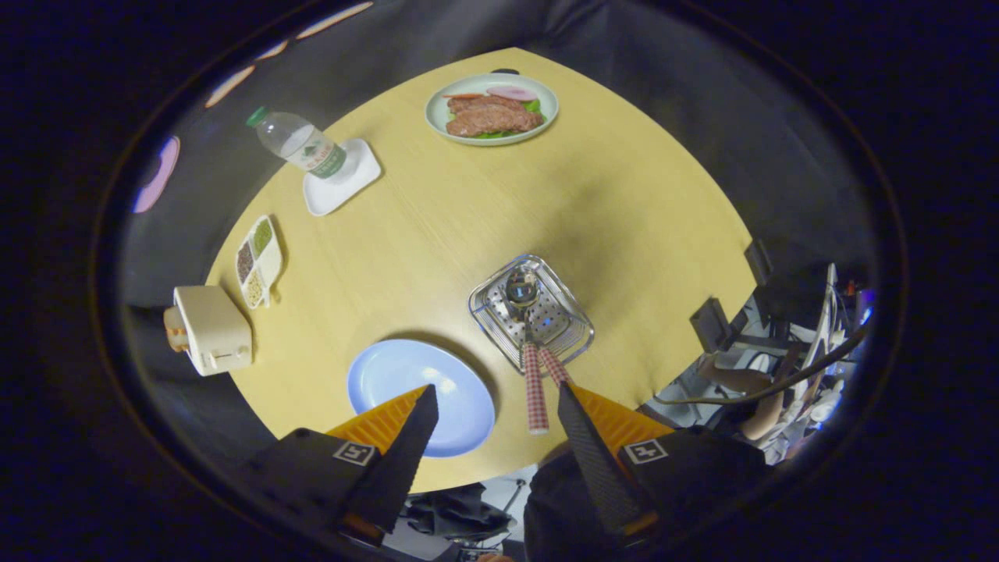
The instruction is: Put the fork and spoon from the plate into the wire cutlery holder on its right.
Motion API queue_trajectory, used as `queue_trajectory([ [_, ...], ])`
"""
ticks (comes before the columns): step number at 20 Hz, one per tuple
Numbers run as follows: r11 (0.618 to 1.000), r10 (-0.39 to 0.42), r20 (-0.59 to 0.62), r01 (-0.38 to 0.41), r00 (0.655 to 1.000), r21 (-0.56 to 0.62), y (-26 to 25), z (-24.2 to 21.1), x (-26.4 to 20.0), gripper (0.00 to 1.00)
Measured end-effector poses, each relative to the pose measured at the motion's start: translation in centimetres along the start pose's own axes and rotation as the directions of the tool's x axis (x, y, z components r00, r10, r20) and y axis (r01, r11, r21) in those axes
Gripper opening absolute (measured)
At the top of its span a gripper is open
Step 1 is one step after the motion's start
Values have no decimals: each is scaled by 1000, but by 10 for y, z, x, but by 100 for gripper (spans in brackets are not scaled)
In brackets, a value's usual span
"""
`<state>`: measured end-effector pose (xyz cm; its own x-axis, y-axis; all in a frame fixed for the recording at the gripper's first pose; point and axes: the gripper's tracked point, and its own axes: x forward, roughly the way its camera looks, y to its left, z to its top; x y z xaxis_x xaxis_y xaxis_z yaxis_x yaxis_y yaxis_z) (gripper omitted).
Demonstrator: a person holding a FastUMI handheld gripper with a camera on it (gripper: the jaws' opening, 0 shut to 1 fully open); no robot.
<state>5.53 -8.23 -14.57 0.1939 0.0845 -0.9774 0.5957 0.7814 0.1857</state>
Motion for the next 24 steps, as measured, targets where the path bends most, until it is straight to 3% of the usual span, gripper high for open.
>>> queue_trajectory([
  [5,997,54,237,-40,970,-63,7,9,-34,98],
  [8,990,115,415,-70,903,-121,11,24,-59,98],
  [14,966,220,707,-50,672,-253,2,59,-108,98],
  [17,953,276,802,-45,530,-298,5,73,-129,97],
  [21,927,370,876,-58,310,-371,13,78,-162,97],
  [22,920,388,880,-55,275,-388,14,76,-163,97],
  [24,913,404,883,-40,239,-407,14,73,-159,97],
])
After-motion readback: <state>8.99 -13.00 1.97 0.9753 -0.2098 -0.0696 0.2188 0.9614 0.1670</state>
